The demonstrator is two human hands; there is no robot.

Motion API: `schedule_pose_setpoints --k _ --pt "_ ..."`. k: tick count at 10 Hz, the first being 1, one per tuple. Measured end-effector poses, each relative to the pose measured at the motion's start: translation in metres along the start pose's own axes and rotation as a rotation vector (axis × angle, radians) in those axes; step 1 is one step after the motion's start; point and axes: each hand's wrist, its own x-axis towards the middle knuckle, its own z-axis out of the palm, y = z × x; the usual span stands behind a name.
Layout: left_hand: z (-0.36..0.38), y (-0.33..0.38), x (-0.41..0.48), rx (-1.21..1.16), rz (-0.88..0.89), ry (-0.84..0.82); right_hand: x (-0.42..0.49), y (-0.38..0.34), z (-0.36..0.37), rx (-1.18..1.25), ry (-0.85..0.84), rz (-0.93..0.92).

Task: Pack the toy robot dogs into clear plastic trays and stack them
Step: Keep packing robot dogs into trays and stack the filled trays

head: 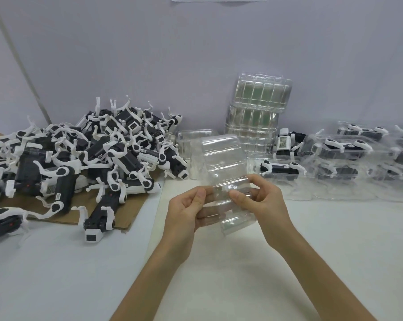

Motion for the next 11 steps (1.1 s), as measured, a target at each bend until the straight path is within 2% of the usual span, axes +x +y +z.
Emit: schedule_pose_setpoints --k 1,2,3,4,5,6,7,8,10,11 --pt "-0.021 0.009 0.002 -0.134 0.049 0.187 0.009 -0.003 -0.021 0.109 0.220 0.010" --pt "-0.064 0.026 0.007 -0.520 0.068 0.389 0.014 -0.011 -0.058 0.188 0.396 -0.016" --pt "-0.085 0.030 0.009 -0.817 0.044 0.415 0.011 -0.017 -0.065 0.212 0.327 -0.061" --pt "-0.087 0.029 0.008 -0.718 0.144 0.393 0.007 -0.019 -0.051 0.004 0.216 -0.182" --pt "-0.095 0.029 0.006 -0.592 0.228 0.368 0.002 -0.010 -0.040 -0.460 0.073 -0.347" --pt "-0.102 0.030 0.005 -0.589 0.183 0.446 -0.001 0.001 -0.032 -0.854 -0.074 -0.362" --pt "-0.092 0.036 0.002 -0.617 0.170 0.461 -0.004 0.011 -0.024 -1.033 -0.230 -0.363" --pt "-0.089 0.038 0.000 -0.840 0.158 0.289 -0.006 0.015 -0.017 -1.029 -0.299 -0.355" --pt "-0.087 0.037 -0.001 -0.934 0.172 0.245 -0.008 0.016 -0.013 -1.031 -0.267 -0.382" --pt "-0.086 0.041 -0.005 -0.912 0.169 0.288 -0.007 0.017 -0.010 -1.040 -0.169 -0.495"
